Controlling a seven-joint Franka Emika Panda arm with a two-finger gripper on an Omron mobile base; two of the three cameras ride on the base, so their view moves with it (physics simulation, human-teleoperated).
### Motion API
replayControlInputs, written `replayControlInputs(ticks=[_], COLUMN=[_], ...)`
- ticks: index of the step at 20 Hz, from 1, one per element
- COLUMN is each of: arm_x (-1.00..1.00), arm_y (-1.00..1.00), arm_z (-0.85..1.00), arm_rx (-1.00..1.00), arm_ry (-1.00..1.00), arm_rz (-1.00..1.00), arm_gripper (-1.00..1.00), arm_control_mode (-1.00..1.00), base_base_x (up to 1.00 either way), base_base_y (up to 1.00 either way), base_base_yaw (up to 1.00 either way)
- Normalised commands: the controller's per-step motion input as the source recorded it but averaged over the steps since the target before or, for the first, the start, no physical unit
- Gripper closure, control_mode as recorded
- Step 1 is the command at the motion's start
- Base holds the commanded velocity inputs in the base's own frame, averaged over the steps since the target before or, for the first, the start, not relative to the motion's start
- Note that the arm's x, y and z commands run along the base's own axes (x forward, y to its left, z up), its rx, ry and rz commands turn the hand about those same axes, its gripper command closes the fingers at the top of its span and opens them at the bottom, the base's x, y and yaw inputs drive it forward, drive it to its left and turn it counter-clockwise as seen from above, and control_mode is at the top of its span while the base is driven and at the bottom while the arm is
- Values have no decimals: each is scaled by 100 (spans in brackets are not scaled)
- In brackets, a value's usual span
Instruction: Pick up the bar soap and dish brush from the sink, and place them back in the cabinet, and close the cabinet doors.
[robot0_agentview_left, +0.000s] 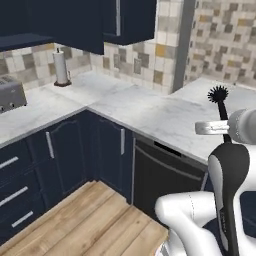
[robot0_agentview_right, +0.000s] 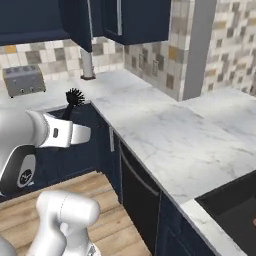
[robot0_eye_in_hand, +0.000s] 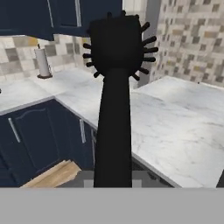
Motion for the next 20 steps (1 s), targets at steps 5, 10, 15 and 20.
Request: replayControlInputs(ticks=[5, 10, 15, 20], arm_x=[0, 0, 0, 0], arm_y=[0, 0, 0, 0], arm_z=[0, 0, 0, 0], arm_rx=[0, 0, 0, 0], arm_ry=[0, 0, 0, 0], arm_rz=[0, 0, 0, 0], arm_gripper=[100, 100, 100, 100], arm_control_mode=[100, 100, 100, 100], base_base_x=[0, 0, 2, 27], base_base_y=[22, 19, 37, 30], base_base_yaw=[56, 56, 48, 40])
